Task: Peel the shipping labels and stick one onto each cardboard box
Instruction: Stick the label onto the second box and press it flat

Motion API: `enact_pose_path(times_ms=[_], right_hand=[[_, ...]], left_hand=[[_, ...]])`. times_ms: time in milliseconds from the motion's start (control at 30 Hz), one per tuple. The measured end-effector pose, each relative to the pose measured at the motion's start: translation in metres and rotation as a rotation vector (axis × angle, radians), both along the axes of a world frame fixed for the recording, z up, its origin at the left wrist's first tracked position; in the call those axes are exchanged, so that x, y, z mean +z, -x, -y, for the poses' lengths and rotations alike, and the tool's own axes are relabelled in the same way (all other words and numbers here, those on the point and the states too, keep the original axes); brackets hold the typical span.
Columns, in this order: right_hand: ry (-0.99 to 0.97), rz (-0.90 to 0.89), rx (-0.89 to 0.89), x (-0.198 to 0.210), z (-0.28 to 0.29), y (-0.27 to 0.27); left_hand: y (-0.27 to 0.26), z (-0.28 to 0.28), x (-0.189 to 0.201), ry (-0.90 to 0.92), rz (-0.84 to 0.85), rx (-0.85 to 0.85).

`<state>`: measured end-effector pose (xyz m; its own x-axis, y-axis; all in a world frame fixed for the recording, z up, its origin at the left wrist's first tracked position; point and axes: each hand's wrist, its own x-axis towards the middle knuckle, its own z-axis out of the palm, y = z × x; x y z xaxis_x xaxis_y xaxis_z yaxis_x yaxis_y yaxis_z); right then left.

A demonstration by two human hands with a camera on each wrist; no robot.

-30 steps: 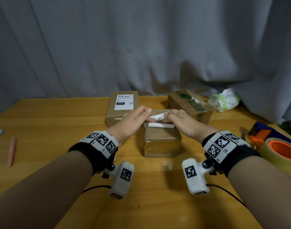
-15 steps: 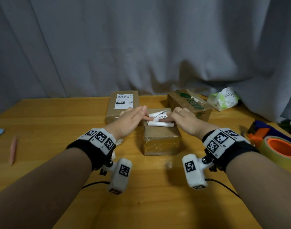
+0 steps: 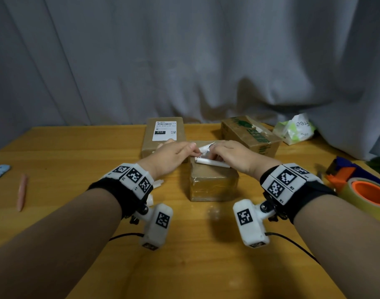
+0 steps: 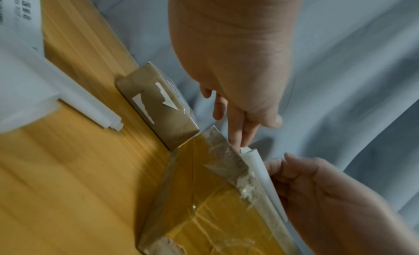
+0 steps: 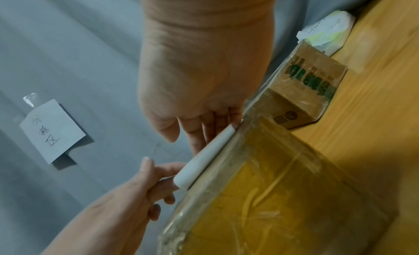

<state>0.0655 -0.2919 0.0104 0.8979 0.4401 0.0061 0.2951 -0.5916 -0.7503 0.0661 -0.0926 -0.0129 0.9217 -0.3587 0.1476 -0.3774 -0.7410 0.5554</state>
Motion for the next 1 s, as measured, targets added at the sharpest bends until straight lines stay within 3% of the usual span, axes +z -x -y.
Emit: enact_pose_path(times_ms=[233, 367, 600, 733, 1000], right_hand=[[-0.028, -0.028, 0.004, 0.004, 0.000, 0.005], [-0.126, -0.084, 0.038, 0.007, -0.002, 0.014], [-0.199, -0.178, -0.053, 0.007, 0.001, 0.014], [0.093, 0.086, -0.104, -0.006, 0.010, 0.005], [0.275, 0.038, -0.023, -0.009, 0.015, 0.016]], left_hand=[[-0.001, 0.013, 0.003, 0.055, 0.080, 0.110], [-0.001, 0.016, 0.002, -0.045, 0.137, 0.134], [0.010, 0.021, 0.004, -0.185, 0.150, 0.139], [0.019, 0.025, 0.004, -0.284, 0.124, 0.102], [0.027, 0.022, 0.010, -0.332, -0.018, 0.026]])
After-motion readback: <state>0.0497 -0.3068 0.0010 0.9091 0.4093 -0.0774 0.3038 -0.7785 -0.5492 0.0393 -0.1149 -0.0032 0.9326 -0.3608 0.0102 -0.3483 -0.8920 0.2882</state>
